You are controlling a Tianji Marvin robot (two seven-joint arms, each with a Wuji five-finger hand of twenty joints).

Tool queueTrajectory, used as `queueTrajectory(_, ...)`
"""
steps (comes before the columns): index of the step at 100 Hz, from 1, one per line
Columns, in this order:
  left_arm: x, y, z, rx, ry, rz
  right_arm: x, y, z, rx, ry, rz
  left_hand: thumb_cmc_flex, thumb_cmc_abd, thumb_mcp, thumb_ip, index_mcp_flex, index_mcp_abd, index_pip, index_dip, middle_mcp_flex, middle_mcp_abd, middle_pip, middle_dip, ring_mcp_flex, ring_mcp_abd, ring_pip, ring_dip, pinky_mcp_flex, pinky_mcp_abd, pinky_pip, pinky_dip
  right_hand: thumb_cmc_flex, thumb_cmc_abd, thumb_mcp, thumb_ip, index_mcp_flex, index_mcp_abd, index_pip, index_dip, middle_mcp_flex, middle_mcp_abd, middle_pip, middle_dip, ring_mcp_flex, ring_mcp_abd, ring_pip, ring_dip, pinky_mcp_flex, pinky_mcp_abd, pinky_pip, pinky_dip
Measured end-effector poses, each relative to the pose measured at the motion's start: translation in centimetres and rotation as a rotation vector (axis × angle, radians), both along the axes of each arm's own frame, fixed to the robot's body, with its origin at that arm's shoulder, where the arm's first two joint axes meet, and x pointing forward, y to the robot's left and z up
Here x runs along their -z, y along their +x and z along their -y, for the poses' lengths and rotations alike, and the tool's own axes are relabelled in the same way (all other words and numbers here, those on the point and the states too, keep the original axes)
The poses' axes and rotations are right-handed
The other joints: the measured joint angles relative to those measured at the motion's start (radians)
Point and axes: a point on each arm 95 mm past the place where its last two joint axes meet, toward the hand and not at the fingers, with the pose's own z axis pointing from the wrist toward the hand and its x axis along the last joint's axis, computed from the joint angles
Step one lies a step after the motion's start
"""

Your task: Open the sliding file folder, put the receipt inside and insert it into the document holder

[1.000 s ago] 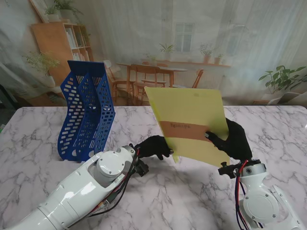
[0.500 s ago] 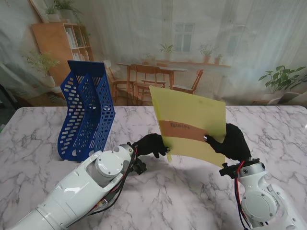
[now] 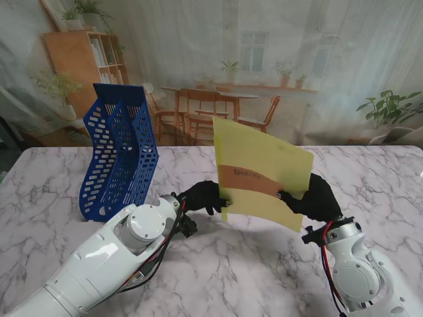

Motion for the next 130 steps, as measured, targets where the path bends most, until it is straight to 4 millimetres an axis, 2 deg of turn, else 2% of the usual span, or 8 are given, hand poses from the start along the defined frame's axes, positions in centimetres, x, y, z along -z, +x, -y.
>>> queueTrajectory(40, -0.55, 0.07, -0.17, 0.01, 0.001, 0.007, 0.09, 0.03, 0.26, 0.01, 0.067, -0.006, -0.002, -0.001, 0.001, -0.009, -0.003, 0.003, -0.027, -0.015, 0.01, 0.009, -0.003, 0.028, 0.011, 0.009, 0.018, 0.036, 0.008, 0.014, 0.012, 0.0, -0.003, 0.0, 0.0, 0.0, 0.0, 0.0, -0.001, 0.0, 0.0, 0.0, 0.0, 0.001, 0.0, 0.0, 0.001, 0.009, 0.0, 0.0, 0.006, 0.003)
queueTrajectory(48, -0.55, 0.06, -0.14, 0.014, 0.002, 0.004, 0.13, -0.1, 0.4, 0.01, 0.075, -0.006, -0.028, -0.01, 0.09, -0.053, -0.034, -0.008, -0.068, -0.015, 0.004, 0.005, -0.027, 0.049, 0.008, 0.007, 0.019, 0.045, 0.004, 0.014, 0.013, 0.0, -0.003, -0.001, -0.008, 0.0, 0.0, 0.0, -0.001, 0.0, 0.0, 0.0, 0.0, 0.001, 0.0, 0.0, 0.001, 0.009, 0.0, 0.0, 0.006, 0.003)
queueTrajectory(65, -0.51, -0.08, 0.01, 0.037, 0.008, -0.018, 0.22, -0.35, 0.6, 0.013, 0.09, -0.011, -0.094, -0.011, 0.291, -0.082, -0.078, -0.023, -0.092, 0.056, -0.066, -0.001, -0.025, 0.063, -0.041, 0.013, 0.019, 0.063, -0.039, 0.012, 0.011, 0.0, -0.003, -0.001, -0.015, 0.0, 0.001, 0.0, -0.001, 0.0, 0.0, 0.0, 0.0, 0.001, 0.0, 0.0, 0.0, 0.009, 0.0, 0.0, 0.006, 0.003)
queueTrajectory(73, -0.51, -0.11, 0.0, 0.048, 0.007, -0.032, 0.19, -0.39, 0.6, 0.012, 0.097, -0.013, -0.085, -0.012, 0.278, -0.08, -0.116, -0.035, -0.016, 0.13, -0.09, 0.002, -0.021, 0.064, -0.043, 0.011, 0.019, 0.063, -0.045, 0.012, 0.011, 0.001, -0.003, -0.001, -0.015, 0.0, 0.001, 0.0, -0.001, 0.0, 0.0, 0.0, 0.0, 0.001, 0.0, 0.0, 0.0, 0.009, 0.0, 0.0, 0.006, 0.003)
queueTrajectory(81, -0.54, -0.08, -0.05, 0.05, 0.006, -0.039, 0.14, -0.41, 0.59, 0.012, 0.1, -0.013, -0.061, -0.008, 0.126, -0.038, -0.165, -0.04, 0.074, 0.191, -0.105, 0.013, -0.001, 0.048, -0.053, 0.008, 0.019, 0.064, -0.056, 0.006, 0.01, 0.011, -0.003, -0.001, -0.015, 0.0, 0.001, 0.0, -0.001, 0.001, 0.0, 0.0, 0.0, 0.001, 0.0, 0.0, -0.002, 0.009, 0.0, 0.0, 0.006, 0.003)
queueTrajectory(93, -0.56, 0.0, -0.23, 0.045, 0.007, -0.042, 0.05, -0.45, 0.68, 0.015, 0.106, -0.011, -0.064, -0.01, 0.039, -0.037, -0.177, -0.04, 0.125, 0.239, -0.114, 0.01, 0.013, 0.036, -0.055, 0.008, 0.019, 0.074, -0.058, 0.006, 0.01, 0.013, 0.002, -0.001, -0.015, 0.0, 0.002, 0.0, -0.001, 0.002, 0.0, 0.0, 0.0, 0.001, 0.0, 0.0, -0.004, 0.007, 0.0, 0.0, 0.006, 0.003)
queueTrajectory(105, -0.54, 0.05, -0.41, 0.038, 0.011, -0.036, 0.07, -0.52, 0.75, 0.017, 0.111, -0.012, -0.063, -0.01, 0.033, -0.037, -0.177, -0.05, 0.126, 0.224, -0.114, 0.025, 0.038, 0.036, -0.055, 0.008, 0.019, 0.076, -0.058, 0.006, 0.01, 0.013, 0.002, -0.001, -0.015, 0.0, 0.002, 0.0, -0.001, 0.002, 0.0, 0.0, 0.0, 0.001, 0.0, 0.0, -0.006, 0.003, -0.001, 0.0, 0.006, 0.003)
queueTrajectory(130, -0.54, 0.13, -0.49, 0.009, 0.016, -0.009, 0.14, -0.58, 0.66, 0.018, 0.126, -0.017, -0.06, -0.009, 0.041, -0.043, -0.106, -0.057, 0.061, 0.075, -0.056, 0.023, 0.026, 0.149, -0.023, 0.007, 0.044, 0.098, -0.026, 0.005, 0.024, 0.015, 0.002, -0.001, -0.015, 0.0, 0.002, 0.0, -0.001, 0.002, 0.0, 0.0, 0.0, 0.001, 0.0, 0.0, -0.007, 0.001, -0.001, 0.0, 0.005, 0.003)
